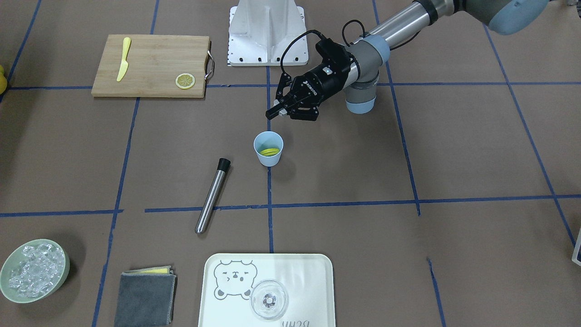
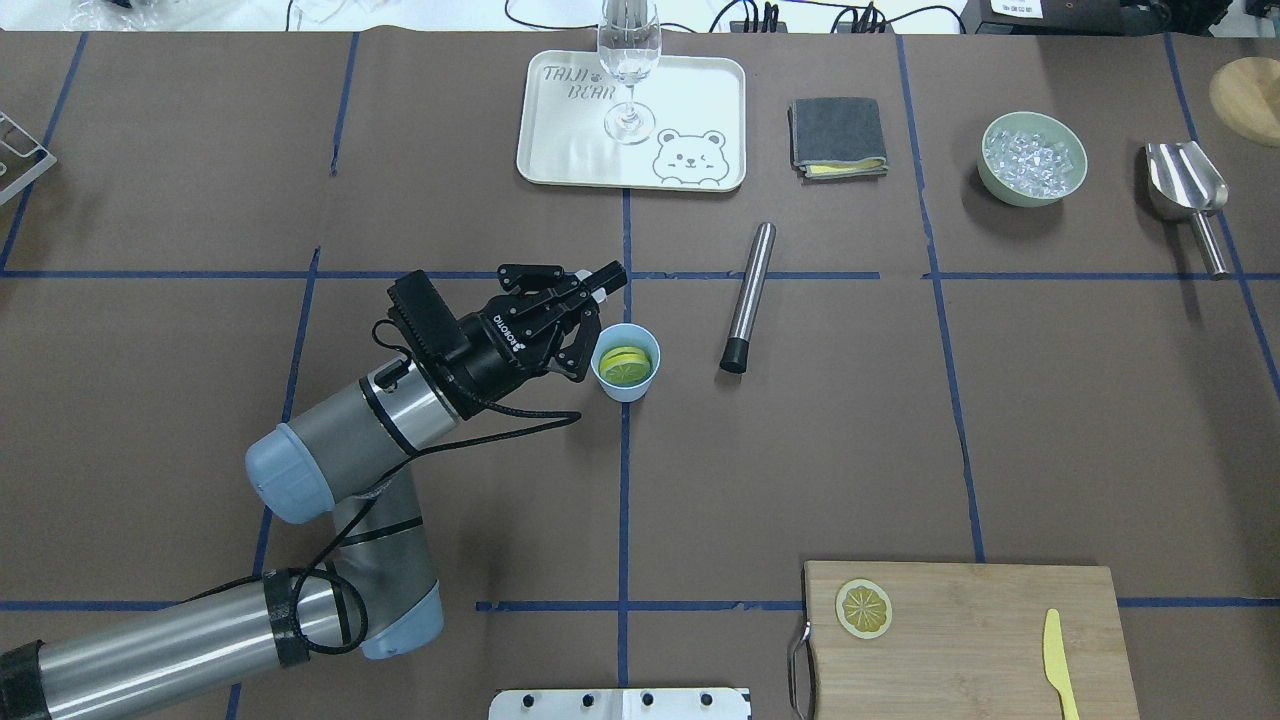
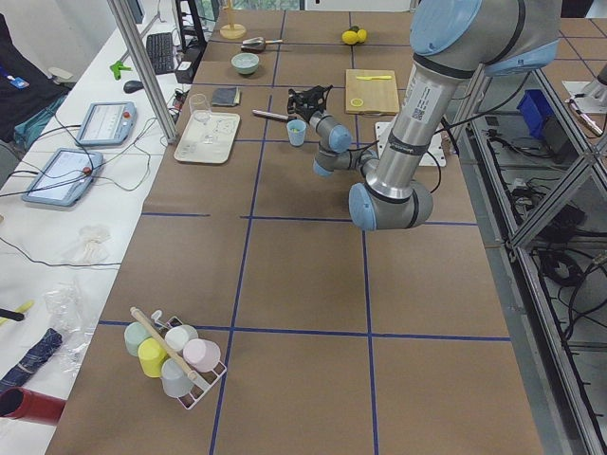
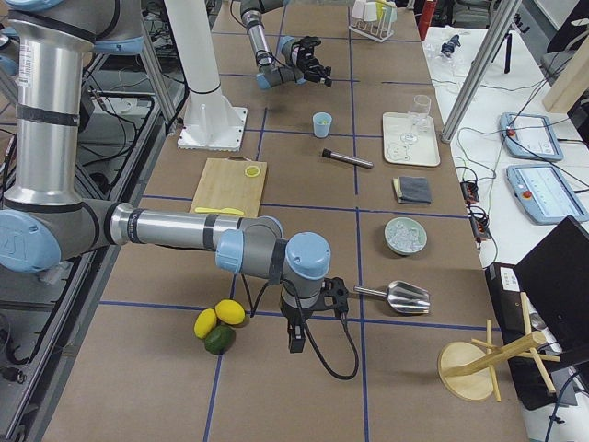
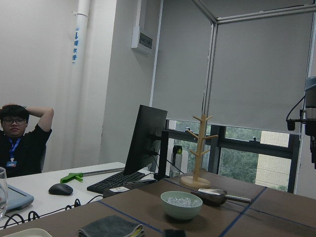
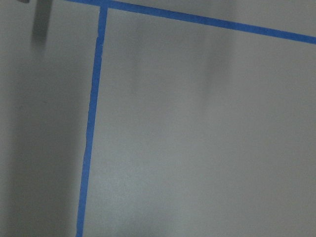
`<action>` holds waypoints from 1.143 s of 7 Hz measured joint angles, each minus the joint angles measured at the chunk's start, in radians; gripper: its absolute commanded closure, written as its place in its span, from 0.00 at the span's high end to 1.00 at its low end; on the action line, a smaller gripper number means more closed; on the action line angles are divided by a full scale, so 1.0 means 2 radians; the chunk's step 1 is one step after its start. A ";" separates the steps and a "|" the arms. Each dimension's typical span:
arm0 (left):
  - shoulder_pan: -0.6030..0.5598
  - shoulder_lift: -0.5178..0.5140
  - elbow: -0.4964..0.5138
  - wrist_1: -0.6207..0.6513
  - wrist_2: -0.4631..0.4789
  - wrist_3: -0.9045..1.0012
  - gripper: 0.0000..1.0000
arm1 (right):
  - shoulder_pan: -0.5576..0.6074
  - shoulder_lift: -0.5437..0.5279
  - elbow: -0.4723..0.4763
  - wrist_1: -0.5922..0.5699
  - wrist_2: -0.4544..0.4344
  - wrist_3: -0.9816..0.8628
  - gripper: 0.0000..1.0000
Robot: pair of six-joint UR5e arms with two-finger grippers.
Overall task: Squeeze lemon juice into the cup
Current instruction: 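Withdraw the left arm away from the cup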
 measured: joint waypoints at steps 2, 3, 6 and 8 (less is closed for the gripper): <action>-0.004 -0.001 -0.053 0.089 0.000 -0.003 0.77 | 0.000 0.000 0.000 0.000 0.000 0.000 1.00; -0.008 -0.001 -0.079 0.132 -0.006 -0.013 0.78 | 0.000 0.000 0.000 0.000 0.000 0.000 1.00; -0.066 0.001 -0.135 0.308 -0.120 -0.072 0.84 | 0.000 0.001 -0.008 0.000 0.001 0.000 1.00; -0.121 0.004 -0.189 0.518 -0.236 -0.084 0.84 | 0.000 0.001 -0.010 0.000 0.002 0.000 1.00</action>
